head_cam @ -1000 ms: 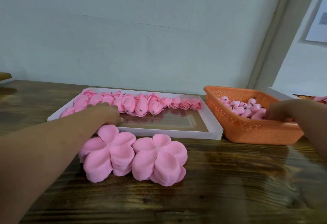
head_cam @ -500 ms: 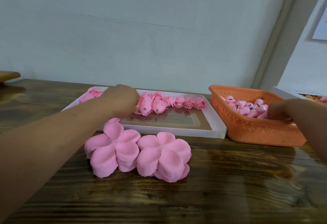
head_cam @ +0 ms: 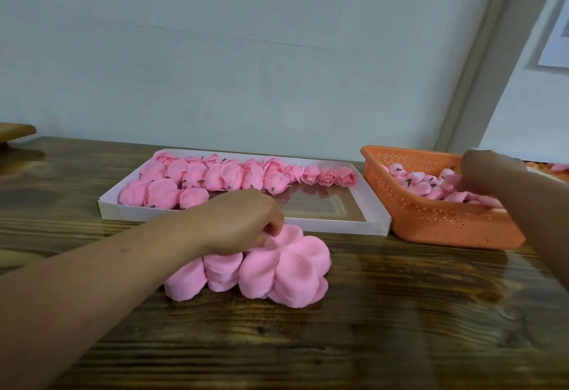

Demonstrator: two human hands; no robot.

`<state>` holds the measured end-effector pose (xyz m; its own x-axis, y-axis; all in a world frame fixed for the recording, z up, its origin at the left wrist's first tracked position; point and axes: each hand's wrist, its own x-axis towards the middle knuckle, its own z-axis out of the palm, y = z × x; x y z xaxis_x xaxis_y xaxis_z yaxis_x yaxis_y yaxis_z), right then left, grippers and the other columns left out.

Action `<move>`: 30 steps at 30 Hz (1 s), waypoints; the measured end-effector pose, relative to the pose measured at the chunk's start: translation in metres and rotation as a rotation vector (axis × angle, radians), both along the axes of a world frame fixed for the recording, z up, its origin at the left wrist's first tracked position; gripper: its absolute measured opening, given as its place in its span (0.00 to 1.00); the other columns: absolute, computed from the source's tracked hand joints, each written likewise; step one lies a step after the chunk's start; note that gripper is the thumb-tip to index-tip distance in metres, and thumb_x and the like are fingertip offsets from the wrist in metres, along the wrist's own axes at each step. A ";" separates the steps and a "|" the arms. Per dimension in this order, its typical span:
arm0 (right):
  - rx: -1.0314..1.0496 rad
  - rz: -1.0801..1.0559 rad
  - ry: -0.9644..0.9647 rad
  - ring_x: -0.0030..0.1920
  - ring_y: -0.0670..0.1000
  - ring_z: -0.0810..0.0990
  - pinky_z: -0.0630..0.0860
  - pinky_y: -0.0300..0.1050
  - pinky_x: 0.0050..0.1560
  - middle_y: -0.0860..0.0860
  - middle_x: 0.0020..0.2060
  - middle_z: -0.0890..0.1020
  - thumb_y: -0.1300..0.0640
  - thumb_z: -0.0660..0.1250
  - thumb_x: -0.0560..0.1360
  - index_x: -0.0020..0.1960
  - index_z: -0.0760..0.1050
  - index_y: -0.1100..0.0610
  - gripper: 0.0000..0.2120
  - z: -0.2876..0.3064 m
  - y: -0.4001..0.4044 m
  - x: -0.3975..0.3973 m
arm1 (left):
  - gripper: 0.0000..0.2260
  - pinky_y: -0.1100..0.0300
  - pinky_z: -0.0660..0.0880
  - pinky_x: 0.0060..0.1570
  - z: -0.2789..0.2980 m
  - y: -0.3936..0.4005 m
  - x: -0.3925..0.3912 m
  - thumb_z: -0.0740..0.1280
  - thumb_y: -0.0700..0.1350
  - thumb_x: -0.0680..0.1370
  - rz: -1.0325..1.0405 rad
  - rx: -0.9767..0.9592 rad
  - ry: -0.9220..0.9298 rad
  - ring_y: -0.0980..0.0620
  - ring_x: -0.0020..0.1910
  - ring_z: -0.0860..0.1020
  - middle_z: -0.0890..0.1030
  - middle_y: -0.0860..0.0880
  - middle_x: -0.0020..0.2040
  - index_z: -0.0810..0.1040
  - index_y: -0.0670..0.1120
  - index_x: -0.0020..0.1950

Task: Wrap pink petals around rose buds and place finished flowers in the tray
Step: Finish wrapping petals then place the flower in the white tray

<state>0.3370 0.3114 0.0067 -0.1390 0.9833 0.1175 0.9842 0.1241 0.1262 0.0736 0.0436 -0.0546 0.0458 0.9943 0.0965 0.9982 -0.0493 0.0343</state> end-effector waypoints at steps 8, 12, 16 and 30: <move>0.215 0.079 0.073 0.36 0.55 0.75 0.68 0.44 0.37 0.53 0.33 0.75 0.43 0.62 0.77 0.43 0.74 0.58 0.18 -0.012 0.007 0.002 | 0.03 0.56 0.69 0.36 -0.002 -0.001 0.004 0.67 0.43 0.73 0.032 0.061 0.078 0.50 0.40 0.75 0.79 0.49 0.39 0.76 0.48 0.40; 0.305 0.129 0.107 0.40 0.57 0.76 0.70 0.46 0.40 0.53 0.34 0.74 0.43 0.63 0.76 0.42 0.72 0.56 0.16 -0.013 0.011 0.000 | 0.06 0.57 0.64 0.33 -0.004 -0.002 0.005 0.66 0.43 0.73 0.041 0.092 0.130 0.49 0.39 0.74 0.78 0.49 0.39 0.72 0.49 0.37; 0.321 0.135 0.125 0.40 0.57 0.77 0.70 0.46 0.40 0.52 0.33 0.73 0.42 0.62 0.76 0.42 0.72 0.56 0.17 -0.013 0.013 0.000 | 0.06 0.56 0.67 0.36 -0.005 0.000 0.003 0.66 0.44 0.75 0.064 0.089 0.014 0.50 0.40 0.73 0.76 0.52 0.40 0.73 0.51 0.39; 0.345 0.132 0.136 0.41 0.57 0.73 0.68 0.47 0.43 0.54 0.38 0.74 0.43 0.61 0.77 0.43 0.71 0.57 0.16 -0.009 0.005 -0.001 | 0.07 0.58 0.73 0.47 -0.004 0.023 0.015 0.66 0.41 0.76 0.092 -0.003 -0.089 0.50 0.47 0.76 0.78 0.50 0.48 0.81 0.46 0.52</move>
